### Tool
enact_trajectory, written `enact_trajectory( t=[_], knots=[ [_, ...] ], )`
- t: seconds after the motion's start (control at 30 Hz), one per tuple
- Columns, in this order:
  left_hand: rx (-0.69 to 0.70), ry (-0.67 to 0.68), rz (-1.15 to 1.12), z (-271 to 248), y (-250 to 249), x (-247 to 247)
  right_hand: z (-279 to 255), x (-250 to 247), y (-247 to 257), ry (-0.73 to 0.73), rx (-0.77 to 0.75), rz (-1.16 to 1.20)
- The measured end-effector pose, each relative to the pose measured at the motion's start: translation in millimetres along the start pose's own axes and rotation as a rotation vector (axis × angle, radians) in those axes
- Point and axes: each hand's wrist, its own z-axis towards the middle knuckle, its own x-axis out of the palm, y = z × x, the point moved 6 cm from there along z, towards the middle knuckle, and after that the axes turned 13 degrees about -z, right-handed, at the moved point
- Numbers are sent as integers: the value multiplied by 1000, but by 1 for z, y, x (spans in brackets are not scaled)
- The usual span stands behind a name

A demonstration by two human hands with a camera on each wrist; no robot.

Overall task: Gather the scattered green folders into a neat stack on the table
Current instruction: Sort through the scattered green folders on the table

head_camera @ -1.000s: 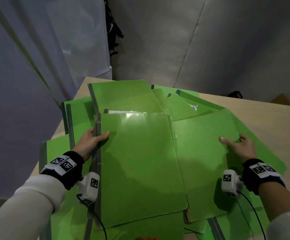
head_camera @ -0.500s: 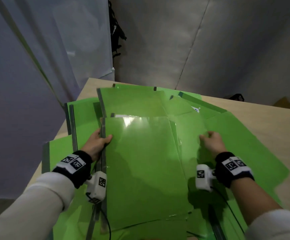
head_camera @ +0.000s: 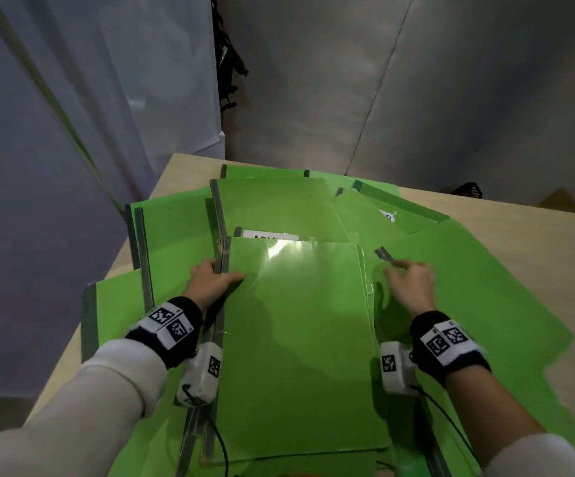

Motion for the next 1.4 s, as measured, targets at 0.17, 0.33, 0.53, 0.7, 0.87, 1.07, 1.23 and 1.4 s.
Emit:
enact_trajectory(
  t=[0.17, 0.33, 0.53, 0.7, 0.87, 1.07, 1.23, 1.4],
  knots=[
    [41, 57, -117, -11, -6, 2, 9, 3, -22, 87, 191, -163],
    [77, 117, -99, -23, -9, 12, -17, 24, 21, 168, 25, 157],
    [67, 76, -56, -24, -3, 5, -23, -6, 31, 145, -98, 248],
    [29, 97, -205, -19, 0, -2, 4, -57, -39, 93, -3, -149],
    [34, 150, -306, -16, -1, -1, 11, -23, -66, 220, -10, -526],
    [-20, 159, -363, -13, 0, -5, -19, 10, -6, 231, -240, -530],
    [-41, 123, -385, -12, 3, -12, 8, -19, 1, 132, -166, -150],
    [-16, 116, -384, -11, 6, -14, 37, -40, -58, 71, 181, -466]
  ],
)
